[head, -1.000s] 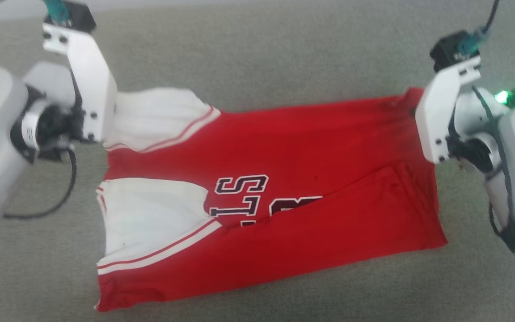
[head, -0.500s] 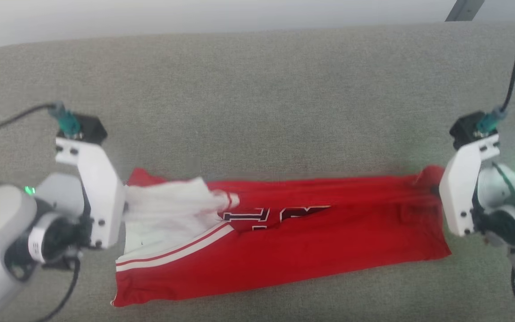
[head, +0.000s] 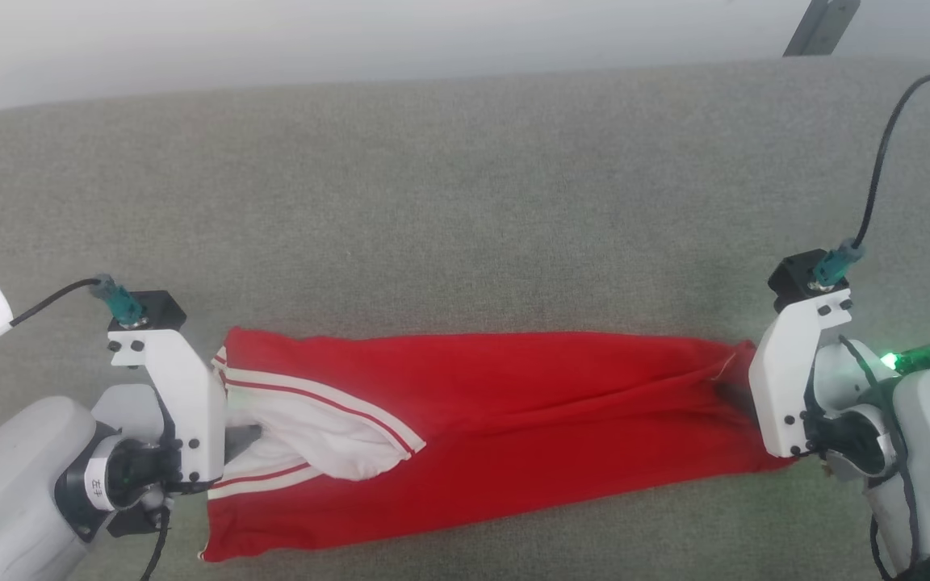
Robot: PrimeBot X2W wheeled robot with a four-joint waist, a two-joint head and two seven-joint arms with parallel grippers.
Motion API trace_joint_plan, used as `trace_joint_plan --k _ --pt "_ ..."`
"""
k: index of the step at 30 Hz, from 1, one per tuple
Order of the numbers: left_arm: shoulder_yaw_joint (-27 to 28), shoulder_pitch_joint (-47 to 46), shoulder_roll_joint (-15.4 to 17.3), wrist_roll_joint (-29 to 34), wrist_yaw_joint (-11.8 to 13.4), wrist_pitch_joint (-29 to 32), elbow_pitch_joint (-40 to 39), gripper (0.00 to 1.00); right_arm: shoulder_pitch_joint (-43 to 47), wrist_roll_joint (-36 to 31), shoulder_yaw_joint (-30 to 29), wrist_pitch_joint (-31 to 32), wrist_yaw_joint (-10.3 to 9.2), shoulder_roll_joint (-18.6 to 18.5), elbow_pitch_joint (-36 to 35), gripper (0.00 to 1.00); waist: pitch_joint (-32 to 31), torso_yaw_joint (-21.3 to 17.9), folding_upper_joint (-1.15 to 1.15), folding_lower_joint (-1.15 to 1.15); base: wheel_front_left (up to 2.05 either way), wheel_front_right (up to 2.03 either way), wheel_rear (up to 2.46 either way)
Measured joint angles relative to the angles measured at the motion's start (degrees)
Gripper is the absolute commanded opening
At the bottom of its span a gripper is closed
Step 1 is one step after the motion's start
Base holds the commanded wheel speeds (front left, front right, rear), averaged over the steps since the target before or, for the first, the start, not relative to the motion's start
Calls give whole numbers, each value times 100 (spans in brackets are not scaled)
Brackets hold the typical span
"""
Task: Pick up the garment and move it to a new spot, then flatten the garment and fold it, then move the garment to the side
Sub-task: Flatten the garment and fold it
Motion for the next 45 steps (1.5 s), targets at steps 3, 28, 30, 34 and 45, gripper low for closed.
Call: trace_joint_plan --k 3,28,30,34,45 --pt "60 42 -84 -51 -145 -193 224 100 -29 -10 29 -14 0 -8 15 100 -111 5 0 0 0 0 0" --pt "1314 1524 168 638 -692 -4617 -141 100 480 -162 -1167 -219 0 -53 684 100 -783 621 0 0 0 0 0" --pt "1432 1638 154 686 -712 -5014 -138 100 478 -162 -1183 -345 0 -23 855 100 -757 691 0 0 0 0 0" --pt "1678 1875 114 894 -797 -5478 -74 100 436 -126 -1116 -576 0 46 1241 100 -695 807 0 0 0 0 0" --pt "3039 2660 -593 1647 -1290 -5586 361 100 201 199 -515 -1049 -3 -67 1894 0 -626 1043 0 0 0 0 0"
